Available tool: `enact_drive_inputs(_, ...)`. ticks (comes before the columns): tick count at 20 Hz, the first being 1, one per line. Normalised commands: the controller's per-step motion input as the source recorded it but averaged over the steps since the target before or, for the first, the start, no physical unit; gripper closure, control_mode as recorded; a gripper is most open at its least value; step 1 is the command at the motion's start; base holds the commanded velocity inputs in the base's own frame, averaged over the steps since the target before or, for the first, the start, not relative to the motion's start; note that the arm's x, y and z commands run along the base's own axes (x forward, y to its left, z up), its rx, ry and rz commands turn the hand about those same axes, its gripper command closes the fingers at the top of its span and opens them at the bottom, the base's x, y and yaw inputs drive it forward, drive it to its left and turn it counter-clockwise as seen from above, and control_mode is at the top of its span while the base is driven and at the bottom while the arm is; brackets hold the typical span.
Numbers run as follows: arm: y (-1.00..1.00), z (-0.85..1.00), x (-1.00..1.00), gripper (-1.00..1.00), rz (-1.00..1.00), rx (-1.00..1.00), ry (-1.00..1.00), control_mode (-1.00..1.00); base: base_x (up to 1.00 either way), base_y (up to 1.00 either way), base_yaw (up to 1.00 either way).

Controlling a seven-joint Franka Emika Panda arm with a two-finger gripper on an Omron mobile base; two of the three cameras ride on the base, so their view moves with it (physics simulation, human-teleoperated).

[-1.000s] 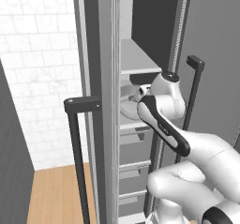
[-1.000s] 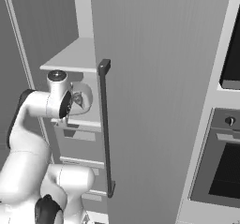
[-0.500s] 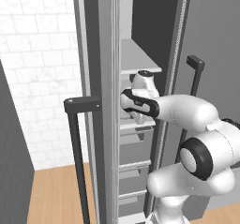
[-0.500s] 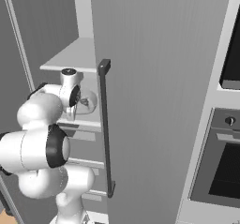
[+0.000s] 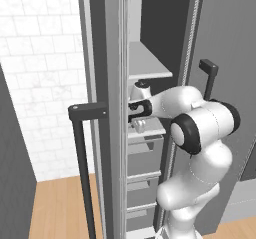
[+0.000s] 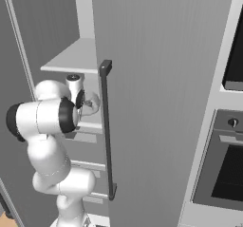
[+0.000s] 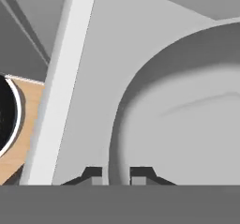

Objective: Take the meat container that has the fish and place it on the second highest rack of the freezer. Then take the vegetable container that has the lemon wedge and sweet potato and place it on the highest rack of the freezer.

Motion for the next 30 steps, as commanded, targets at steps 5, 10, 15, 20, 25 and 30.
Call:
enact_drive_inputs(5,0.03,-0.48,0.78,1.00,-0.02,-0.08,0.00,-1.00,0.00,0.00,0.00)
enact_drive_inputs(10,0.17,-0.24,0.02,-1.00,-0.08,-0.11,-0.15,-1.00,0.00,0.00,0.00)
enact_drive_inputs(15,0.00,-0.06,-0.64,-1.00,-0.17,0.00,-0.29,-1.00,0.00,0.00,0.00)
enact_drive_inputs(20,0.00,0.41,-0.61,-1.00,-0.04,0.03,-0.39,-1.00,0.00,0.00,0.00)
enact_drive_inputs(25,0.00,0.99,-0.59,-1.00,0.00,0.00,-0.45,-1.00,0.00,0.00,0.00)
enact_drive_inputs(30,0.00,0.94,-0.95,-1.00,0.00,0.02,-0.25,-1.00,0.00,0.00,0.00)
